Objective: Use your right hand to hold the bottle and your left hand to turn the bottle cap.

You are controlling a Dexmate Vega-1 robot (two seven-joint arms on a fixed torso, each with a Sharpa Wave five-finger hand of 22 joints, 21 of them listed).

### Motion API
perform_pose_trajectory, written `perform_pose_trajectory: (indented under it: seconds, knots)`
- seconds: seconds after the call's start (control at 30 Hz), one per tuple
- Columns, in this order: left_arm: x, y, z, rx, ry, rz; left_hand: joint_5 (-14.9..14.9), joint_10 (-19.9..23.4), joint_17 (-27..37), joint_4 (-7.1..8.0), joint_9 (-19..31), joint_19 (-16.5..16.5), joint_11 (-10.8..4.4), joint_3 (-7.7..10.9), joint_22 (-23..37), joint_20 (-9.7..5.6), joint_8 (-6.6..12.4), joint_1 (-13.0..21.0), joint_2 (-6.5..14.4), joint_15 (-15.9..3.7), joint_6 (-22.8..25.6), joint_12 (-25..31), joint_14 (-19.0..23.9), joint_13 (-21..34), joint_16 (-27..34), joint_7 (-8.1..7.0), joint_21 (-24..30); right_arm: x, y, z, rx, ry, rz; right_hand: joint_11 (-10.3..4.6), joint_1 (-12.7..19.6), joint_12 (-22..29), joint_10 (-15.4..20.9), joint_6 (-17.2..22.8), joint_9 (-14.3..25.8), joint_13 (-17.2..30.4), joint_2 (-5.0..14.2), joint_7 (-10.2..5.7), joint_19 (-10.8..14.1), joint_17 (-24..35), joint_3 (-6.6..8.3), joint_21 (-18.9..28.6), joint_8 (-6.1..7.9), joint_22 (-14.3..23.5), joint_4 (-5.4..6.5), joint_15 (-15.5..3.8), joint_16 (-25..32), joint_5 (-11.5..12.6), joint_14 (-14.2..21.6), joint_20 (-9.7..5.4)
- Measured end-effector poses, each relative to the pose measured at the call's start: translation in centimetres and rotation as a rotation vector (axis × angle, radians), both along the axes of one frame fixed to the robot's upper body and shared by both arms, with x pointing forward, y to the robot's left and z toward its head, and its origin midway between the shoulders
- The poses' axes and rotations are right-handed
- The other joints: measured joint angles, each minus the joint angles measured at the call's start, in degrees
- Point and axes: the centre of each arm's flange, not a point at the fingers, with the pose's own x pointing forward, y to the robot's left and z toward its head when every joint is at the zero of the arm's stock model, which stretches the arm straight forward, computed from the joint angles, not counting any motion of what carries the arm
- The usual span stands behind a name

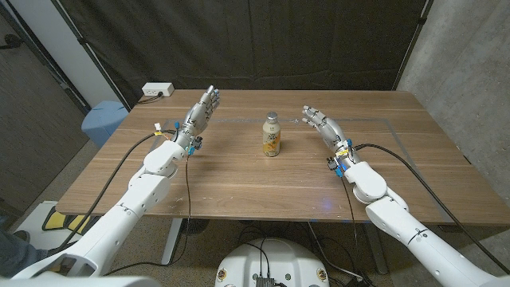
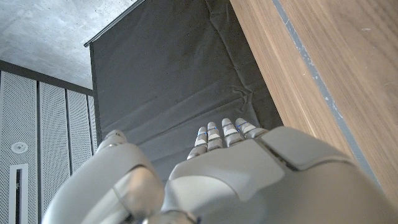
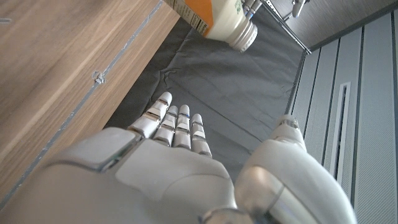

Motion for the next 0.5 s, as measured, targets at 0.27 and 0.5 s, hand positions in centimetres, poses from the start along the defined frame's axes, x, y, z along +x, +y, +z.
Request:
perform_pose_trajectory:
  seconds: [0.27,0.5]
  knots:
    - [-0.2,0.0,0.4,0.012,-0.001,-0.011,0.0,0.41,0.0,-0.24,0.0,0.21,-0.19,0.24,-0.01,0.21,0.0,0.25,0.84,-0.3,0.58,0.0,0.3,0.0,0.0,-0.18,0.0,-0.1,1.1,-0.7,-0.078,-0.052,-0.125,-1.09,0.75,0.0,1.03,3.21,0.29,0.0,-0.75,-2.43,-0.62,0.0,-0.27,0.0,0.91,0.0,0.27,-0.96,0.0,0.83,0.35,-0.19]
    - [-0.2,-0.1,0.4,0.01,0.0,-0.025,-0.26,0.61,0.0,-0.24,0.0,0.2,0.01,0.24,-0.01,0.21,0.0,0.46,1.06,-0.38,0.58,0.0,0.84,0.0,0.0,-0.18,0.0,0.1,2.6,-0.8,-0.102,-0.051,-0.097,-1.88,1.23,0.0,0.81,2.33,0.29,-0.01,-1.23,-2.38,-0.65,0.0,-0.62,0.0,0.37,-0.01,0.27,-1.53,0.0,1.31,0.31,-0.16]
